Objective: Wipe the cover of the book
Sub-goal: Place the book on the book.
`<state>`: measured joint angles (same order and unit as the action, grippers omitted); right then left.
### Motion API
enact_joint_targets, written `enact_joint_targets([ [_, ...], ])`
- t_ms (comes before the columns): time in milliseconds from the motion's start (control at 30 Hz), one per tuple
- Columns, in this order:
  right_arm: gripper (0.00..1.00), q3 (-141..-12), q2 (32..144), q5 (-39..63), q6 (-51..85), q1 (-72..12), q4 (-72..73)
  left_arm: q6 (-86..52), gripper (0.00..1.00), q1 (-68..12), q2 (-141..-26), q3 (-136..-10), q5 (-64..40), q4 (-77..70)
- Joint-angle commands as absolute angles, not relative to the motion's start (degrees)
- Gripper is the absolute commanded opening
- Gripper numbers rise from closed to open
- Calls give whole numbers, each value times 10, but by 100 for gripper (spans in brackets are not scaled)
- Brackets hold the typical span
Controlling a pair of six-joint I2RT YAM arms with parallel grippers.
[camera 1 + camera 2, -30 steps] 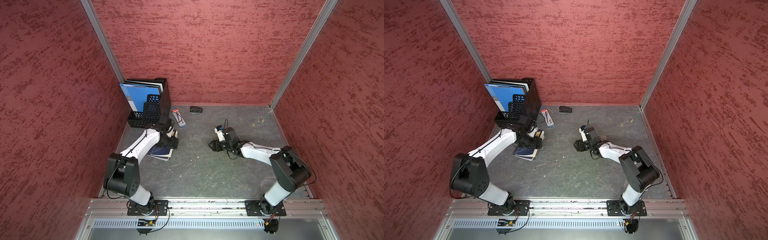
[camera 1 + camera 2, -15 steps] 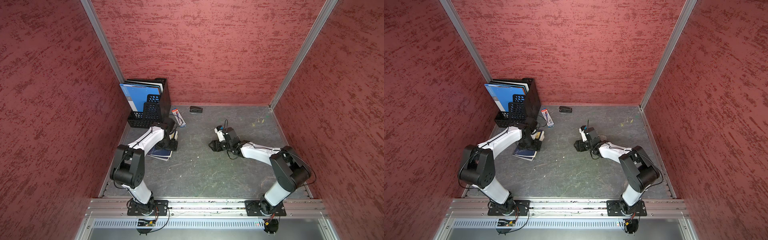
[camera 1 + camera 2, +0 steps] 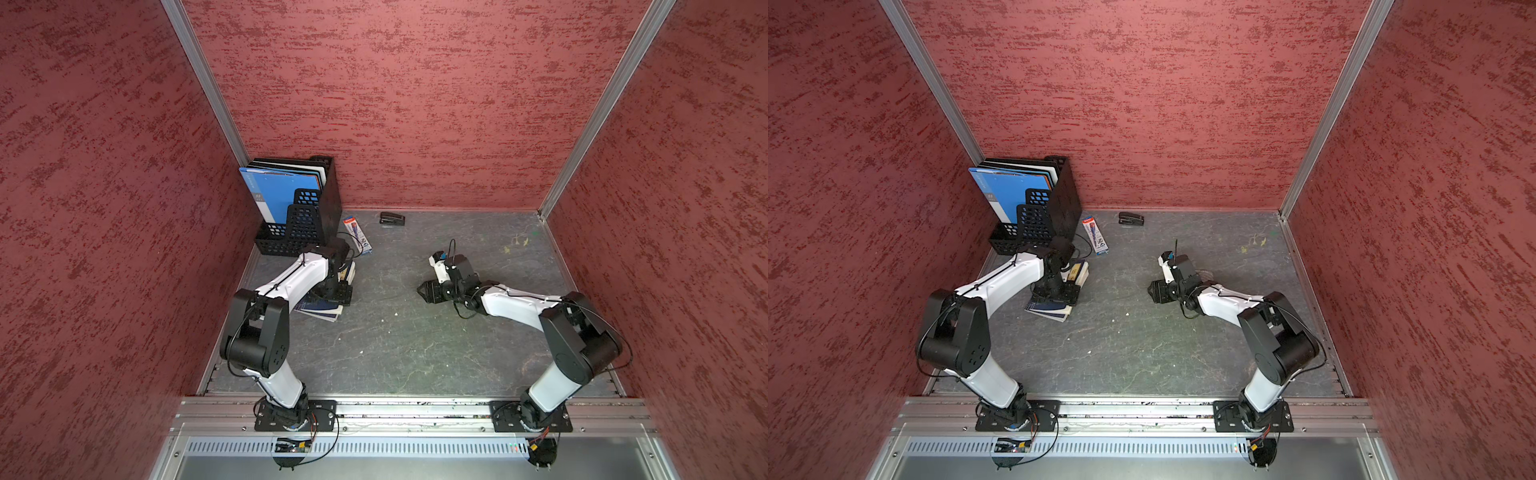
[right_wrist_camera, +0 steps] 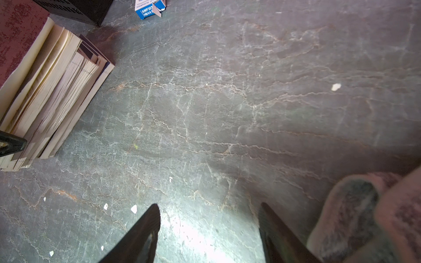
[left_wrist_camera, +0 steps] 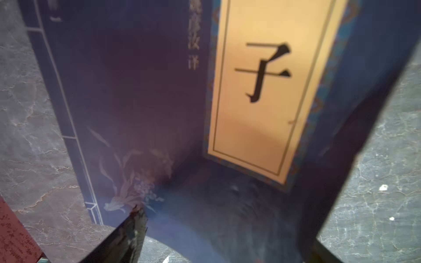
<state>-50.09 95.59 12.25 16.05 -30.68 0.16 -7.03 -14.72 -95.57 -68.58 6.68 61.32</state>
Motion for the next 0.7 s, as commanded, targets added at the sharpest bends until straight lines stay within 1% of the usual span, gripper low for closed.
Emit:
enact_joint_targets([
  [0, 69, -510, 954, 111, 157, -309, -3, -77, 88, -139, -950, -681, 76, 626],
  [233, 69, -509, 953, 111, 157, -309, -3, -82, 88, -132, -935, -668, 70, 629],
  [433, 69, -511, 949, 108, 156, -309, -7, -80, 88, -130, -908, -659, 29, 610],
  [567, 69, -513, 937, 91, 149, -309, -19, -83, 88, -121, -889, -666, 16, 600],
  [667, 69, -518, 920, 59, 140, -309, -32, -77, 89, -119, -861, -665, -2, 559],
])
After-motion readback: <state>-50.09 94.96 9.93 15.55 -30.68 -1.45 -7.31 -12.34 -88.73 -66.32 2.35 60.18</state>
